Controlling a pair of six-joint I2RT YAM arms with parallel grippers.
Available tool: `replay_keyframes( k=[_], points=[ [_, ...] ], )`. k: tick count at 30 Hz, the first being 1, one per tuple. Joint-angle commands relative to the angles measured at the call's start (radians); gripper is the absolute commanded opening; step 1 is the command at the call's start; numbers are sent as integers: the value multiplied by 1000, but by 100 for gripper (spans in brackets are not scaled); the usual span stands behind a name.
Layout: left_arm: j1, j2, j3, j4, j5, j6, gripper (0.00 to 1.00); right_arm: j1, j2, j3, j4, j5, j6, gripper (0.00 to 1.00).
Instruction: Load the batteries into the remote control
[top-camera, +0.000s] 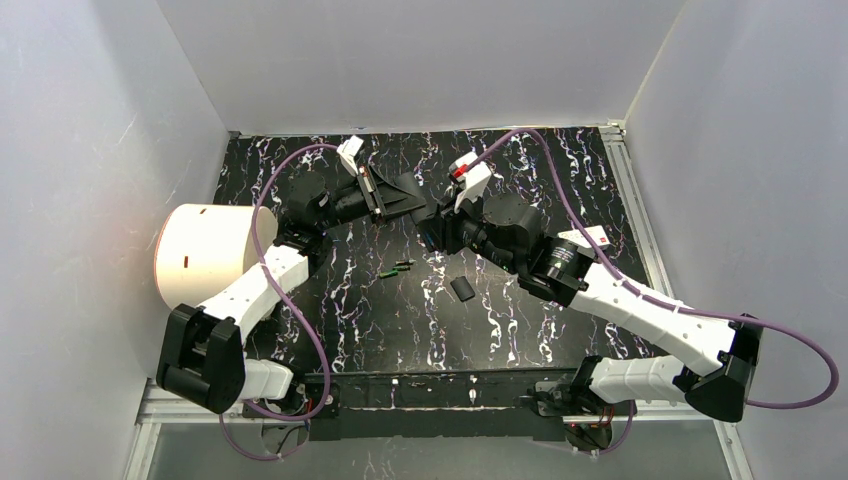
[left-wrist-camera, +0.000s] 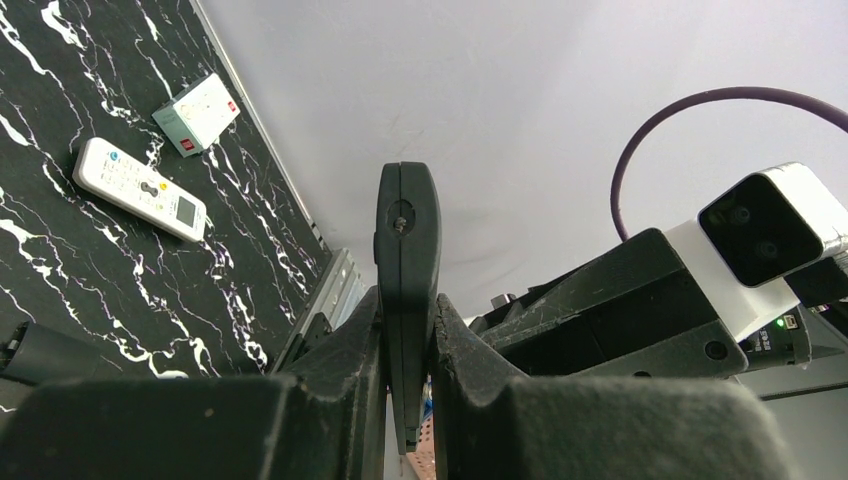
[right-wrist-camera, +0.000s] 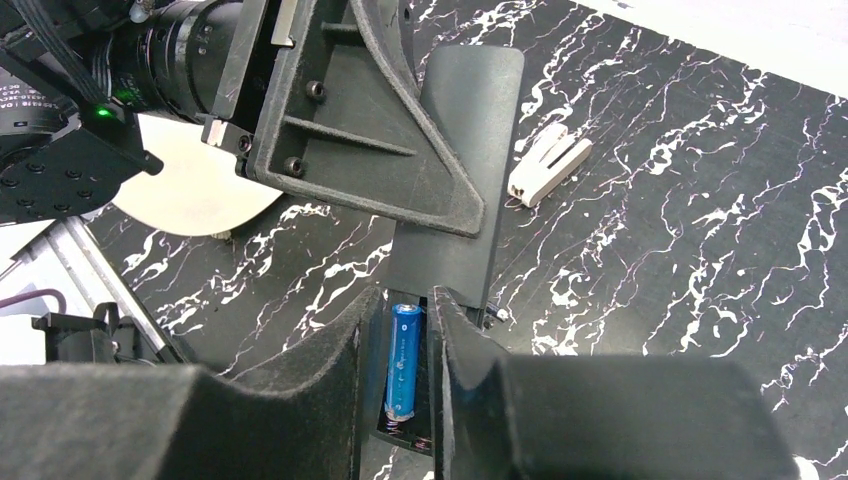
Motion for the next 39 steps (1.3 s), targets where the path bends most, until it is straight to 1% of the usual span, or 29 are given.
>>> replay_keyframes(
  k=[1,4,9,13,15,18,20,23,27,30,32,35,39],
  points=[
    [-3,-47,12,14,4,14,0,4,-7,-1,53,26,-19,32],
    [-2,-48,12,15,6,14,0,4,-9,-4,61,23,-22,36],
    [-1,-45,11,9,-2,20,0,3,-28,5,67,28,-9,47],
    [-2,-48,7,4,-22,27,0,3,-40,42,32,61,13,50],
    [-2,-47,7,3,-30,25,0,4,-31,77,-15,65,30,49],
    [-2,-46,10,-8,-44,21,0,4,5,146,-122,47,67,42],
    [-2,-45,12,-17,-49,21,0,3,25,177,-182,39,103,40],
    [-1,-39,14,-36,-57,20,0,4,46,223,-271,36,136,40],
    [-1,-29,15,-47,-62,20,0,4,69,268,-354,-14,155,42],
    [-1,-30,15,-47,-60,22,0,4,82,270,-376,-18,143,42],
    [-1,-32,15,-46,-57,24,0,3,84,261,-372,-18,133,40],
    [0,-35,14,-46,-48,27,0,4,69,230,-320,-45,104,35],
    [0,-41,8,-47,-42,31,0,2,60,217,-292,-14,87,34]
  ],
)
